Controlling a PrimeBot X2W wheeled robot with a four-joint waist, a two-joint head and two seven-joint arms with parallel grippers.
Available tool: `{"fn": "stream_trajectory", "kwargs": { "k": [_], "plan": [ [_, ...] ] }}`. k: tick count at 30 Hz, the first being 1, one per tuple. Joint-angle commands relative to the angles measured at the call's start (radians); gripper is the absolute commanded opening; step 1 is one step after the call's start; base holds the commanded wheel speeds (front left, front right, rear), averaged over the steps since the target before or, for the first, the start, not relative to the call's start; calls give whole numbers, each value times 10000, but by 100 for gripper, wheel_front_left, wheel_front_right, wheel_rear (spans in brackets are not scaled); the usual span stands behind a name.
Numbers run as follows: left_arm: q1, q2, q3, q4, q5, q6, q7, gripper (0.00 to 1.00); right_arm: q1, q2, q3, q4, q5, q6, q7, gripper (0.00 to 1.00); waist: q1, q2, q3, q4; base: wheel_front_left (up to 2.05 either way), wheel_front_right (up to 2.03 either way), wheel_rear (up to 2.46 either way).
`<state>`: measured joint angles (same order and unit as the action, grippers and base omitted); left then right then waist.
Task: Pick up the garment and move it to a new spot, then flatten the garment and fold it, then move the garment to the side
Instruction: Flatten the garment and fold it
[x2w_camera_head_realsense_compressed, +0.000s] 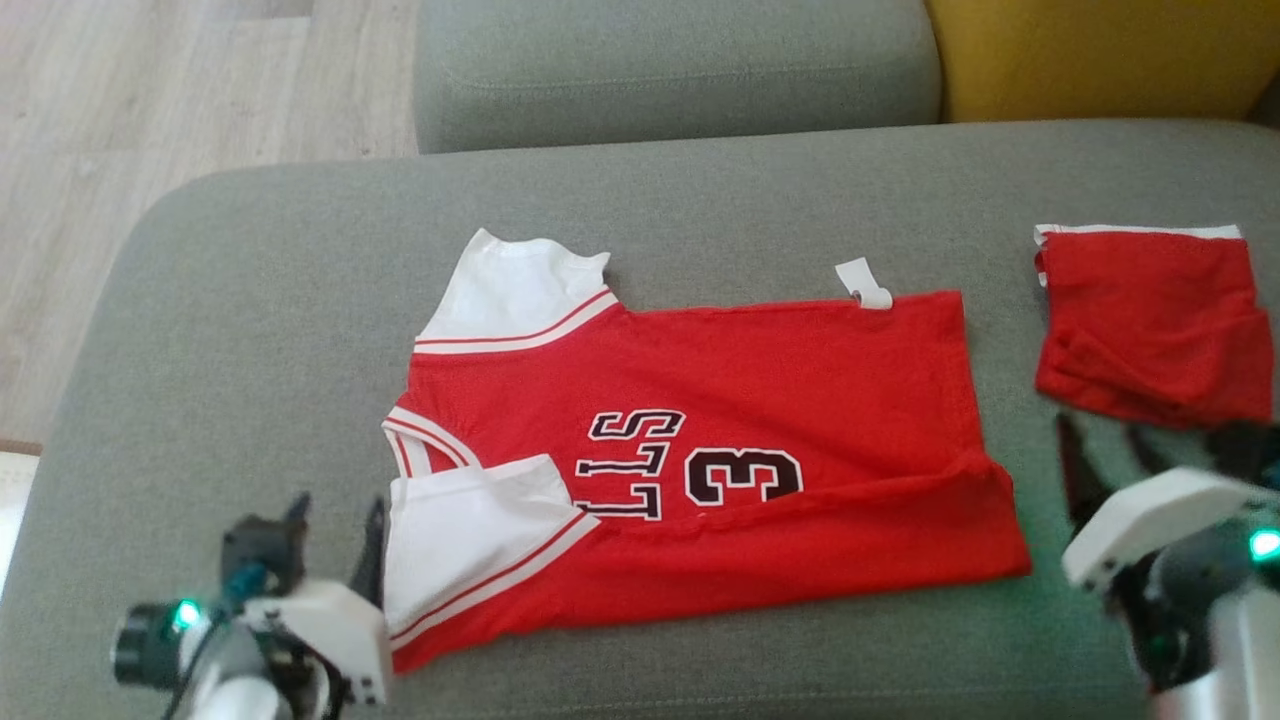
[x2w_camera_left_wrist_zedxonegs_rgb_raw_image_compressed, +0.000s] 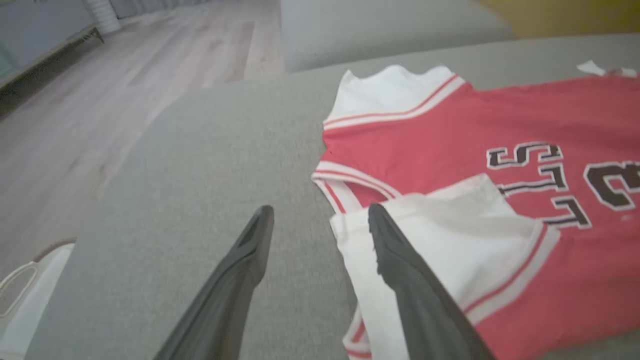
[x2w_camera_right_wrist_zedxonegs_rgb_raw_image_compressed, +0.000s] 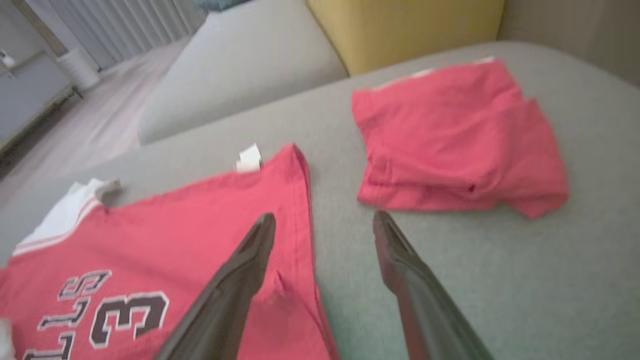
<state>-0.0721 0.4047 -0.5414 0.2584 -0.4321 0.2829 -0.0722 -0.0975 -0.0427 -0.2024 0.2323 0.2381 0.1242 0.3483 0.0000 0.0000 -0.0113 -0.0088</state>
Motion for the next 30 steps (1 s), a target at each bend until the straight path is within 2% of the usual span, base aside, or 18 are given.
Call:
{"fn": "stream_trajectory", "kwargs": {
  "k": [1, 8, 12, 14, 17, 25, 29, 30],
  "plan": [
    [-787, 263, 550, -347, 97, 84, -210, 100, -661, -76, 133, -514, 68, 65, -210, 100, 0, 0, 46, -34, 0, 0, 0],
    [-1570, 275, 984, -769, 162, 140, -1126, 100, -1550, -76, 76, -1210, -200, 65, -1371, 100, 0, 0, 359, -221, 0, 0, 0],
    [-2207, 368, 1034, -885, 180, -79, -1136, 100, -1874, -76, 380, -1228, -259, 65, -1606, 100, 0, 0, 677, -357, 0, 0, 0],
    [-2668, 500, 972, -834, 207, -332, -924, 100, -2040, -76, 583, -1266, -392, 65, -1670, 100, 0, 0, 919, -421, 0, 0, 0],
    [-3625, 743, 822, -596, 213, -910, -365, 100, -2361, -76, 835, -1364, -561, 65, -1695, 100, 0, 0, 1387, -521, 0, 0, 0],
    [-6731, 1348, 335, 1274, -201, -3260, 1818, 100, -3618, -76, 1362, -1573, -940, 65, -1572, 100, 0, 0, 2774, -1031, 0, 0, 0],
    [-8461, 1655, -315, 2914, -76, -3985, 2871, 100, -4357, -76, 1768, -1701, -973, 65, -1554, 100, 0, 0, 3538, -1469, 0, 0, 0],
    [-8720, 1687, -447, 3197, -94, -4039, 2973, 100, -4471, -76, 1836, -1725, -948, 65, -1556, 100, 0, 0, 3661, -1555, 0, 0, 0]
  ]
}}
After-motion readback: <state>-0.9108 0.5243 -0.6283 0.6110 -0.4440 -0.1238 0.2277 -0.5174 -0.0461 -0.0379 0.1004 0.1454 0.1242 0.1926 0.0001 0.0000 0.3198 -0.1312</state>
